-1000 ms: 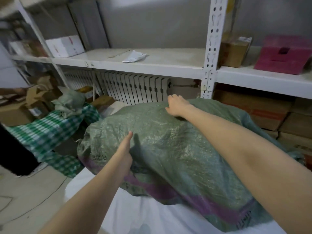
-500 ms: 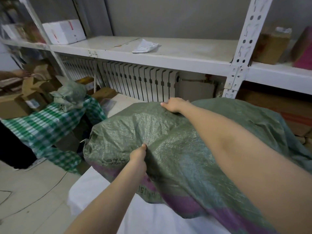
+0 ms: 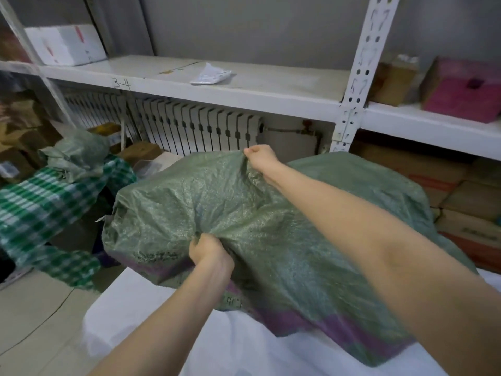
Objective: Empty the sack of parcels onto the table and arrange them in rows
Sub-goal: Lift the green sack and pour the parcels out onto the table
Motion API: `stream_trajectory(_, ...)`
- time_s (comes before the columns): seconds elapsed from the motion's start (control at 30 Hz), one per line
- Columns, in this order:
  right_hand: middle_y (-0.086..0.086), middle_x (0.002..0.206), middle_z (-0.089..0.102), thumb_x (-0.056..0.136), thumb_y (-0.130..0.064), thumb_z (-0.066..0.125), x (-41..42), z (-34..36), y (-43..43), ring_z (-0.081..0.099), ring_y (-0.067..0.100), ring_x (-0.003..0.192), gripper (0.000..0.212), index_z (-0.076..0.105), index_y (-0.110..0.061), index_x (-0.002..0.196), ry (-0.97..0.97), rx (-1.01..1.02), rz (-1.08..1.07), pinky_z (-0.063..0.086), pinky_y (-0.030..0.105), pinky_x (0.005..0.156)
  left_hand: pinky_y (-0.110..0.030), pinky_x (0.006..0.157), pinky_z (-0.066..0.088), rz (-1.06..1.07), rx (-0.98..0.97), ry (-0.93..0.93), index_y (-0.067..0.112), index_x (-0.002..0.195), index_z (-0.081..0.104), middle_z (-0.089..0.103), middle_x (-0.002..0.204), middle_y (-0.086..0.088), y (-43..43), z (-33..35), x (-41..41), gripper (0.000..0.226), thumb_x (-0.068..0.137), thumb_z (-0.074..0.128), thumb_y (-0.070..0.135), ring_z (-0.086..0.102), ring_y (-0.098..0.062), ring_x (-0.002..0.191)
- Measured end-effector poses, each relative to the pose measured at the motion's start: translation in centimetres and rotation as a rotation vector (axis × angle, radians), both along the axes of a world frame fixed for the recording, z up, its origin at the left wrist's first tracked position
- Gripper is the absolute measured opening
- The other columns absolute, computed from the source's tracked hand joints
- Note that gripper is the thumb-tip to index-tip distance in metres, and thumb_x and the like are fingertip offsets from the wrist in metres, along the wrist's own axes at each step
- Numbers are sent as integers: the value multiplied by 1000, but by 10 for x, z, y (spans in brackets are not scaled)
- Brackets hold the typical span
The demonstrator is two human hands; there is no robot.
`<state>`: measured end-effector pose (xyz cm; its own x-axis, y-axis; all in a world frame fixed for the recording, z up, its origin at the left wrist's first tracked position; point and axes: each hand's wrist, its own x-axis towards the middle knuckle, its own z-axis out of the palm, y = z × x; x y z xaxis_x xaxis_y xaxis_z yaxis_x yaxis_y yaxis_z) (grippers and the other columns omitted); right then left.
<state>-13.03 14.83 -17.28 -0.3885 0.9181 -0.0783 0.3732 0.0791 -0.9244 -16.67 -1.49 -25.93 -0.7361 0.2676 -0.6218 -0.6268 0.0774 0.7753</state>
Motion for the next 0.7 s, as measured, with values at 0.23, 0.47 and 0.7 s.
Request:
stream_trajectory(0.23,13,138,54,100,-29,46,16,40,-17,51,30,125,42,52,-5,135,385,-149,-6,37,43,110,-31,94,44,271,356,64,16,137,49,56,123,-1,3,34,1,40,97,46,13,54,-19,100)
stream_trajectory(0.47,13,111,66,101,-24,43,67,75,-31,61,28,101,28,66,-10,105,735,-281,-10,48,36,85,-15,53,36,270,472,186,12,75,54,51,75,4,7,81,18,20,90,48,1,42,-14,66)
stream_trajectory(0.7,14,120,66,94,-29,54,147,90,-42,62,30,106,36,64,-9,122,937,-353,-116,51,38,88,-33,59,15,66,713,286,21,56,25,23,60,2,28,110,48,39,80,46,-2,19,-15,57)
